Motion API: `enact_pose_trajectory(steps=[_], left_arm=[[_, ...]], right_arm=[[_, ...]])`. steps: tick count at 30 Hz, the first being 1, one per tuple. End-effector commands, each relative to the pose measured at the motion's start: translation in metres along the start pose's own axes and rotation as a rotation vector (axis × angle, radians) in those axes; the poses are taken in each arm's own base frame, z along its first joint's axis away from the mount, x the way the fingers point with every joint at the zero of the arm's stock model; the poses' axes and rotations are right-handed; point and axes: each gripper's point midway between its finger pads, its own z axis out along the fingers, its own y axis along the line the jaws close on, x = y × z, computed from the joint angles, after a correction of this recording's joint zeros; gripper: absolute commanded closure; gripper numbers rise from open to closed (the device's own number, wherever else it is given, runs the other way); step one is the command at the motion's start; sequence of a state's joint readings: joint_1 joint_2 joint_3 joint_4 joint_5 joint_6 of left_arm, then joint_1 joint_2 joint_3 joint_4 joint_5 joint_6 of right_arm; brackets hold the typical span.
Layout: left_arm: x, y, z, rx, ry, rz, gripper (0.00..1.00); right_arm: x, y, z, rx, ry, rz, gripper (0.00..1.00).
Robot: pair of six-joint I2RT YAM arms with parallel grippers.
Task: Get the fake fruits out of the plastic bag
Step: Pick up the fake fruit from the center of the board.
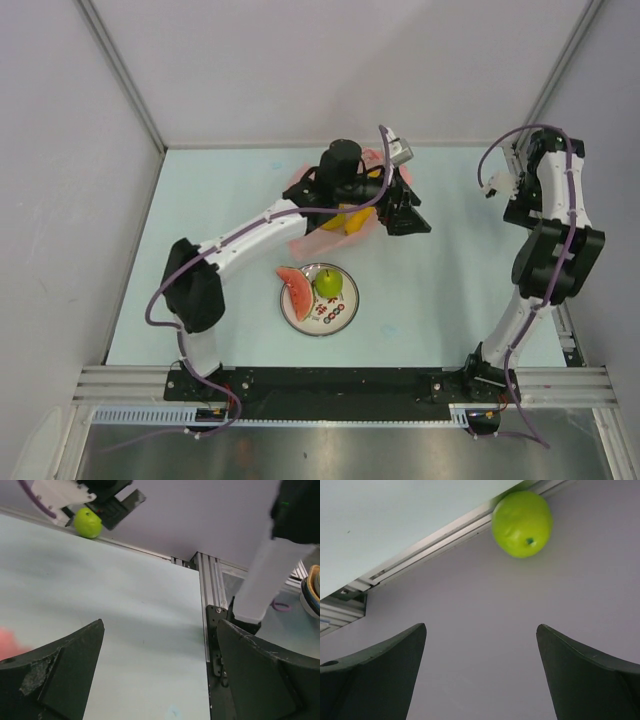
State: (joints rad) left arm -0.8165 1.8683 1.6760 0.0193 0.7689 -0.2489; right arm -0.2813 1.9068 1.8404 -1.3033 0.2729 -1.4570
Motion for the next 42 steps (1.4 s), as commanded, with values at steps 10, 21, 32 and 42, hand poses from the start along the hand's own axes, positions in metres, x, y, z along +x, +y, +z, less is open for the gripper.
enact_pose_trajectory(steps=[10, 21, 32, 42], left_arm=[[0.014, -0.022, -0.05, -0.051, 0.136, 0.058, 0.0], [0.049, -0.03, -0.027, -0.054, 0.23, 0.062, 0.0], [0.06, -0.028, -0.014, -0.043, 0.262, 0.046, 0.0], [0.064, -0.023, -0.013, -0.051, 0.265, 0.035, 0.0]], right_arm=[[0.02, -0.007, 0.081, -0.175, -0.012, -0.113, 0.0], [0.017, -0.038, 0.124, -0.145, -0.024, -0.174, 0.0], [-0.01, -0.066, 0.132, -0.065, -0.023, -0.222, 0.01], [0.003, -0.064, 0.146, -0.165, 0.042, -0.234, 0.01]])
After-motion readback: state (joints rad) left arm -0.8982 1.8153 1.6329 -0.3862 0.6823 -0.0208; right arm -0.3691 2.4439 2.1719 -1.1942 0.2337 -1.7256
